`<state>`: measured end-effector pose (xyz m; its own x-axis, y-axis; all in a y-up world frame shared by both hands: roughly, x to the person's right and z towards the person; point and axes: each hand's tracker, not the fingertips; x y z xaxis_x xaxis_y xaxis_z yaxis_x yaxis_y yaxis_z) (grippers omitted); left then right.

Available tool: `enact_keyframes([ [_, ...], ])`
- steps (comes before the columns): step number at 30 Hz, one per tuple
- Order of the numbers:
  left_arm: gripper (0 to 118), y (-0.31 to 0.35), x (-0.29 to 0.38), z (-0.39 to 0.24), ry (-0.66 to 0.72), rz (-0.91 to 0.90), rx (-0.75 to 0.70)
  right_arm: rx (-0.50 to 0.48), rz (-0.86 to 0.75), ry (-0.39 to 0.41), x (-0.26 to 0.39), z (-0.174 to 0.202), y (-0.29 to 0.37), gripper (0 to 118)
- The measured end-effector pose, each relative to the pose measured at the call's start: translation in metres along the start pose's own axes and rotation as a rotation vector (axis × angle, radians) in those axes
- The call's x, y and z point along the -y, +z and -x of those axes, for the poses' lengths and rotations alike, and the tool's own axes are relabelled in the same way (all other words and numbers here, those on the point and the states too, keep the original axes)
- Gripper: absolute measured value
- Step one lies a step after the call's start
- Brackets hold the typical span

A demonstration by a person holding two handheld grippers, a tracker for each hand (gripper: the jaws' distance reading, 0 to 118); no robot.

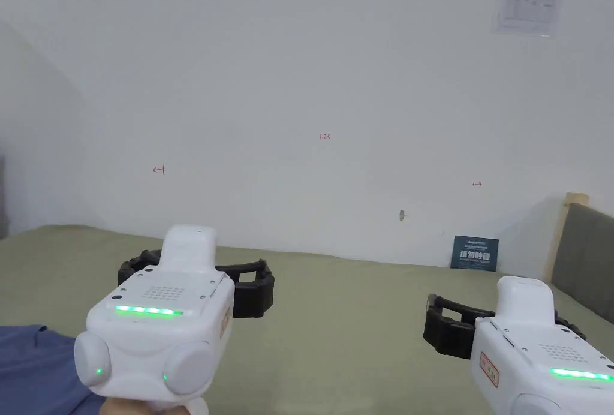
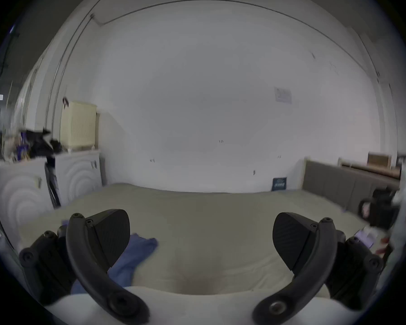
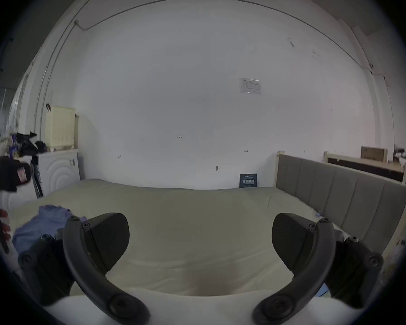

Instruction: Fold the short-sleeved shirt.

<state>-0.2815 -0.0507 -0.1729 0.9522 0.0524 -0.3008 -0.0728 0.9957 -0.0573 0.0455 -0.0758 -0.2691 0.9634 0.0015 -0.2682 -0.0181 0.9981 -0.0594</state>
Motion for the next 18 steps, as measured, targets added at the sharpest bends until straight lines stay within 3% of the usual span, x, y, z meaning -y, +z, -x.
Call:
enact_keyframes([
  [2,118,0.001,-0.009,0.016,0.213,-0.018,0.073,0.033,-0.012,0.139,-0.006,0.005,-0.003,118],
  [4,118,0.003,-0.015,0.040,0.546,-0.059,0.159,0.042,-0.050,0.378,-0.018,0.020,-0.001,118],
  [6,118,-0.001,-0.006,0.076,0.965,-0.107,0.256,0.066,-0.122,0.704,-0.027,0.044,0.006,118],
  [8,118,-0.008,0.019,0.106,1.490,-0.158,0.306,0.123,-0.195,1.178,-0.020,0.071,0.006,118],
  [9,118,-0.011,0.033,0.115,1.660,-0.157,0.328,0.136,-0.232,1.410,-0.012,0.083,0.008,118],
  [10,118,-0.015,0.047,0.122,1.773,-0.139,0.374,0.156,-0.272,1.635,0.001,0.089,0.008,118],
  [11,118,-0.018,0.058,0.125,1.815,-0.130,0.400,0.129,-0.299,1.809,0.013,0.091,0.009,118],
  [13,118,-0.002,0.068,0.113,1.767,-0.111,0.253,0.020,-0.356,1.940,0.029,0.091,0.017,118],
  [14,118,0.004,0.068,0.112,1.667,-0.091,0.179,-0.019,-0.348,1.924,0.032,0.092,0.020,118],
  [16,118,0.007,0.060,0.109,1.470,-0.039,0.074,-0.049,-0.307,1.789,0.027,0.096,0.022,118],
  [18,118,0.009,0.033,0.097,1.150,-0.034,0.050,-0.030,-0.283,1.535,0.014,0.091,0.019,118],
])
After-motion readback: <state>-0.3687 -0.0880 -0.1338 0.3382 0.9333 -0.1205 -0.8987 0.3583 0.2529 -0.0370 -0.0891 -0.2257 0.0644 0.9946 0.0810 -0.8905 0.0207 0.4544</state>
